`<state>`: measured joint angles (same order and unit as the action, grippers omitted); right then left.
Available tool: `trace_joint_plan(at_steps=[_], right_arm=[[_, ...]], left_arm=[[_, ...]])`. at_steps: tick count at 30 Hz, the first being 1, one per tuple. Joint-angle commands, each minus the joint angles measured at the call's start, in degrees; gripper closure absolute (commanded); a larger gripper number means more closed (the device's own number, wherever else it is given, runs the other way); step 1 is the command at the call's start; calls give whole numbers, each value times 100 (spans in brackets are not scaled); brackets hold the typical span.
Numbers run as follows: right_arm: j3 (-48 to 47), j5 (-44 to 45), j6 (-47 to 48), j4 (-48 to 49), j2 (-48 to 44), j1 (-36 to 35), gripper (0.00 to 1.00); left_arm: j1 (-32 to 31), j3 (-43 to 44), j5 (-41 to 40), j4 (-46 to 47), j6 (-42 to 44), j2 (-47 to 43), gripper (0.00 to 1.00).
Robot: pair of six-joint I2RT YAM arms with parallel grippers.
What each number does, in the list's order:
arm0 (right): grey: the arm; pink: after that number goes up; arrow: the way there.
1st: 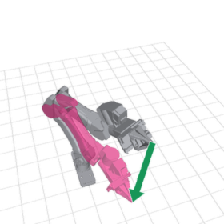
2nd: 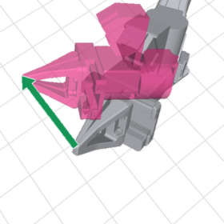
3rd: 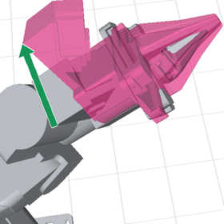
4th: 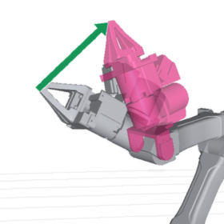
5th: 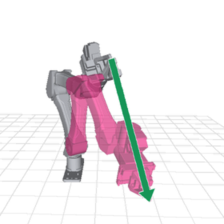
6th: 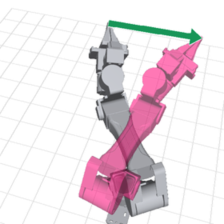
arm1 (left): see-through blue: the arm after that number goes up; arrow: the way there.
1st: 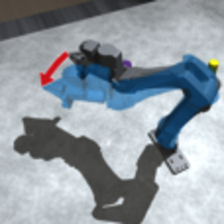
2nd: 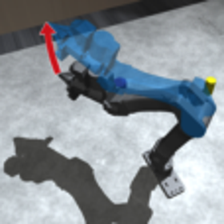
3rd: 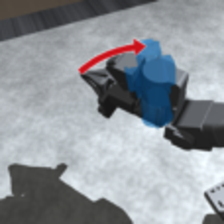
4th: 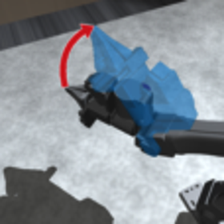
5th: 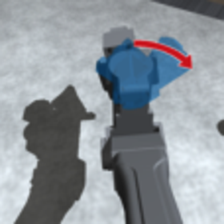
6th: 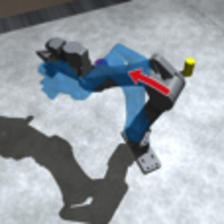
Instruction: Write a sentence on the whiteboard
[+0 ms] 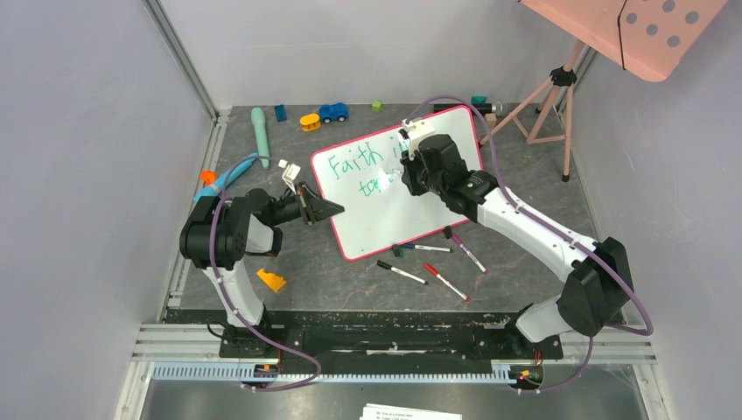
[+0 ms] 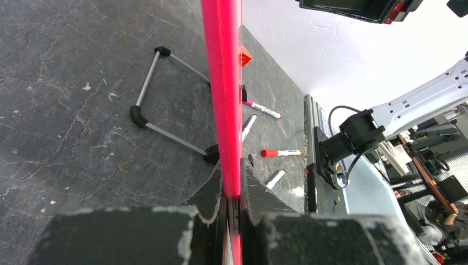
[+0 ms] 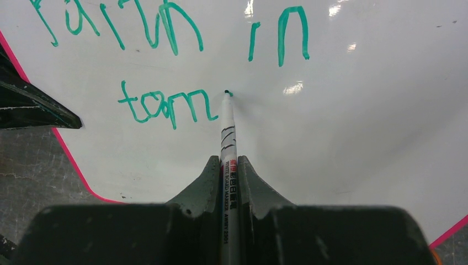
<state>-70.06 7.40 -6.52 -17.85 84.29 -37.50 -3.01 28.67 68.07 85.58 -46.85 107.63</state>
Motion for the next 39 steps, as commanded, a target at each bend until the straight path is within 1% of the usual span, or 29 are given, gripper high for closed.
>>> trace_joint_plan(at_steps=[1, 10, 18, 22, 29, 39], right_arm=[[-210, -111, 78, 135, 91, 21, 100], [170, -273, 14, 125, -85, 22, 100], [399, -52, 39, 9, -268, 23, 100], [304, 247, 28, -107, -236, 21, 100], [-10, 446, 33, -143, -79, 23, 100], [-262, 317, 73, -140, 104, 19, 100]], left_arm=[[-139, -76, 655, 364, 715, 47, 98], [-139, -77, 657, 363, 716, 50, 98], [-139, -77, 653, 364, 714, 56, 98], [-141, -74, 655, 363, 716, 47, 98], [-143, -68, 659, 363, 718, 53, 98], [-142, -67, 659, 363, 714, 56, 98]])
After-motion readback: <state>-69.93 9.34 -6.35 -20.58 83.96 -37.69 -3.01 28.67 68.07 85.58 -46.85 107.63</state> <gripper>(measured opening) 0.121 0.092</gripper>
